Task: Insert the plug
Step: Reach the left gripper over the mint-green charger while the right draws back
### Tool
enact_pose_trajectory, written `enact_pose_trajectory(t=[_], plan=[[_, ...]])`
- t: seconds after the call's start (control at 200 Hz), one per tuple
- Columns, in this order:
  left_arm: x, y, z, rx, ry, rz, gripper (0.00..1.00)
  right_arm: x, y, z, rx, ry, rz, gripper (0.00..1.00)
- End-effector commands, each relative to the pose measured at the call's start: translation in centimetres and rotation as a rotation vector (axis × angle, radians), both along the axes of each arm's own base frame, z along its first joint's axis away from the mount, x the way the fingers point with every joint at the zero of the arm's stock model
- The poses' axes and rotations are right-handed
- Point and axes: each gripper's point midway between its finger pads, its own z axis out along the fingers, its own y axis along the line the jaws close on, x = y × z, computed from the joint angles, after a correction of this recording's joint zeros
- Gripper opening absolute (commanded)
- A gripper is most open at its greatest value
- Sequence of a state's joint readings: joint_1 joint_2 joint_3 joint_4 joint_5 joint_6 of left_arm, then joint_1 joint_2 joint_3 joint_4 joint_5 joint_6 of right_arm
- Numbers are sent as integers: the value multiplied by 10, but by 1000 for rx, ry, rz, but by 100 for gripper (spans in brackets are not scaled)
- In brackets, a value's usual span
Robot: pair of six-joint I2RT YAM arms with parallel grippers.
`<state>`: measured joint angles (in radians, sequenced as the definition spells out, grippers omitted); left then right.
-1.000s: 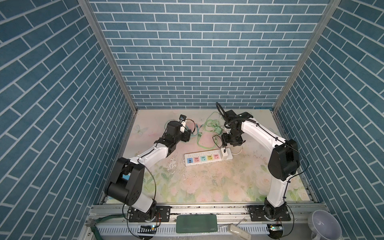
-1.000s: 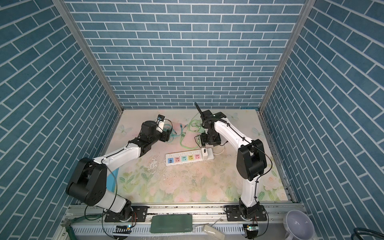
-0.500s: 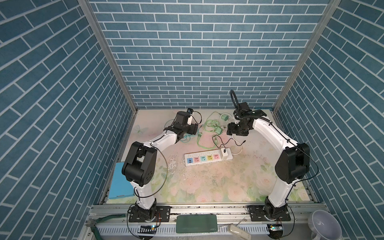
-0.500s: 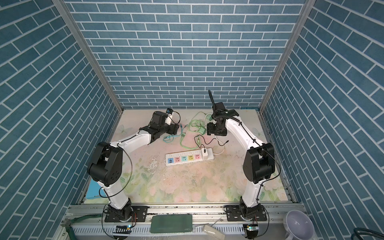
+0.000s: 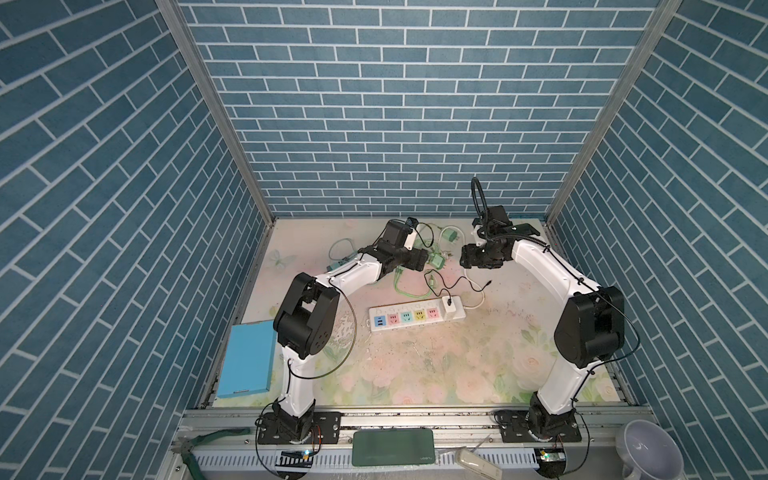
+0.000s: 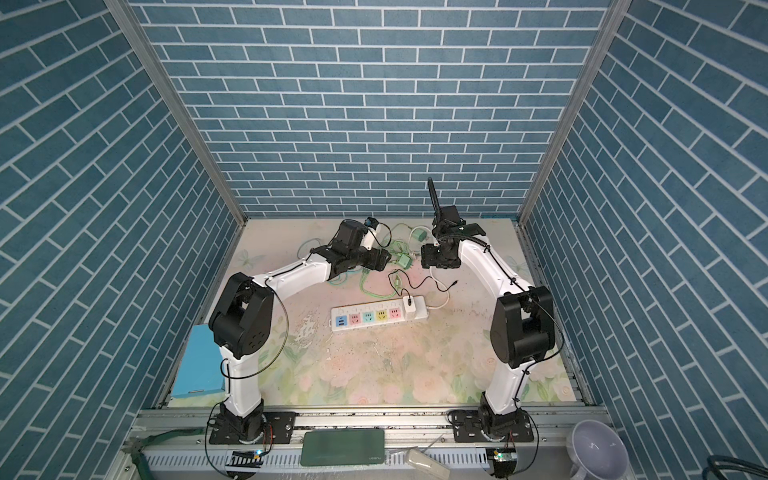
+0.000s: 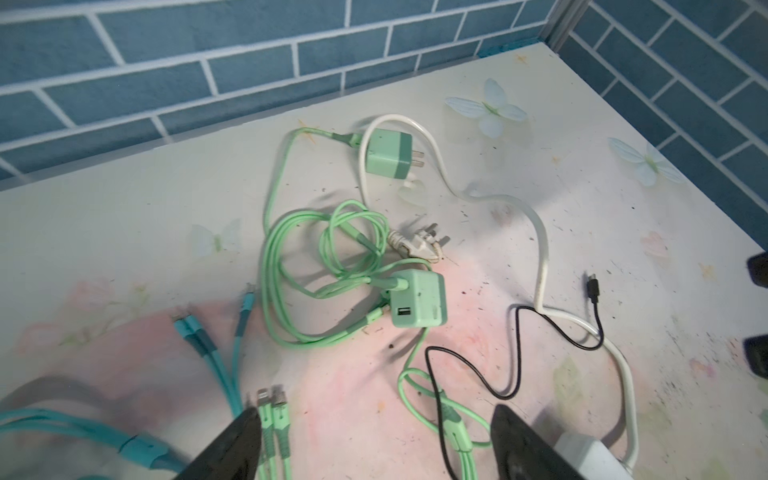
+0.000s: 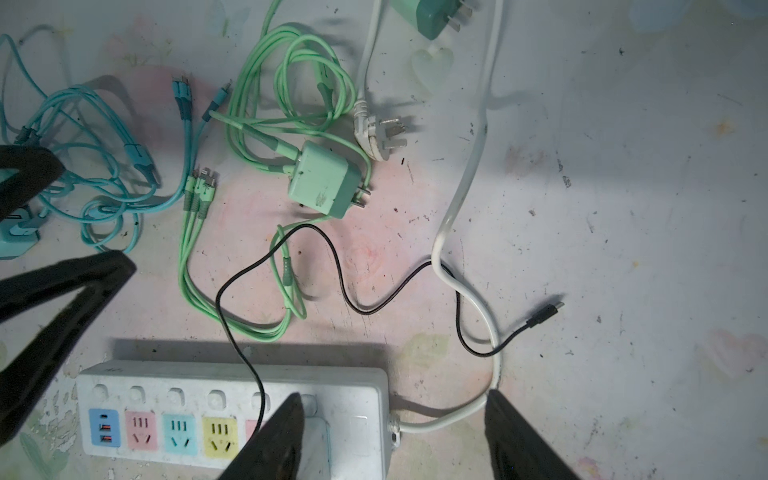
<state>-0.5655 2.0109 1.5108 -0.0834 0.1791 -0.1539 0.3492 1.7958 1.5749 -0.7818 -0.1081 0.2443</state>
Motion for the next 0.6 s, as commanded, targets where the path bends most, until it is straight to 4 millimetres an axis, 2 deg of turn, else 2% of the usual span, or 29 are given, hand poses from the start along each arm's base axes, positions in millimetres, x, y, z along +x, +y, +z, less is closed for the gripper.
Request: enact_pose_trajectory(t=[0.0, 0.165, 0.435, 0.595], plan=[[-2, -18, -7, -52, 32, -25, 82, 4, -4, 13, 1, -71, 24, 67], [9, -37, -21, -98, 56, -29, 76, 0, -12, 11, 11, -65, 11, 65], [28, -48, -46, -106, 53, -2, 72, -12, -26, 13, 30, -73, -20, 64], [39, -58, -49, -149, 29, -5, 66, -17, -29, 11, 35, -65, -27, 63]])
